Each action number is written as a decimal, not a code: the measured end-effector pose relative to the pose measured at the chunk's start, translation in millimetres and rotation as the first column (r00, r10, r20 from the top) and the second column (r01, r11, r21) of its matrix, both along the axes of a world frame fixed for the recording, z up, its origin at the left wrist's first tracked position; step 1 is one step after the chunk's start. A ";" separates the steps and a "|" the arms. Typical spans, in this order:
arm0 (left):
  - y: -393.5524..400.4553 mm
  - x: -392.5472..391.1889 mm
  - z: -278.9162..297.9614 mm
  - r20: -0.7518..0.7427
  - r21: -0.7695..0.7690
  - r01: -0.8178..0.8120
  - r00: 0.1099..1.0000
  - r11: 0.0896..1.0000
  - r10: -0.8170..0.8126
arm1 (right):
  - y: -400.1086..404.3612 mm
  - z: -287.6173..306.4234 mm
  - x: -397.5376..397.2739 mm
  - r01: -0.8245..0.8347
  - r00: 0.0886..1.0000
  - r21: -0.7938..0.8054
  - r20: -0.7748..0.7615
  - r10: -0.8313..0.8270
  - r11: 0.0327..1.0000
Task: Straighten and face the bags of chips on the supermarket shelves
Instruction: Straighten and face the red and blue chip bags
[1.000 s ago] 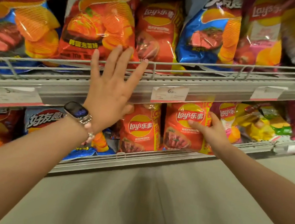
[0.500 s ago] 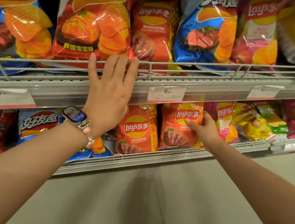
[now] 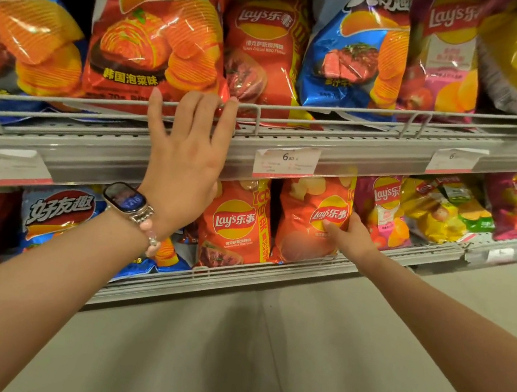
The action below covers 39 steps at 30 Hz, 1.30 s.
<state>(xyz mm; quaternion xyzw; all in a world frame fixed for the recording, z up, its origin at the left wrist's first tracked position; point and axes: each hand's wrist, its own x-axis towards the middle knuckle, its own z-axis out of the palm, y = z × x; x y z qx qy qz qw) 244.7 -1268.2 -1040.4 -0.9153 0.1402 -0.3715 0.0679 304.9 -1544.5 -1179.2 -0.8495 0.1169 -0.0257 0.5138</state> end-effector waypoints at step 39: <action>-43.6 27.3 100.5 -0.593 0.277 -0.075 0.772 0.958 0.231 | -17.4 258.3 39.0 -0.290 0.957 0.417 0.136 0.256 0.861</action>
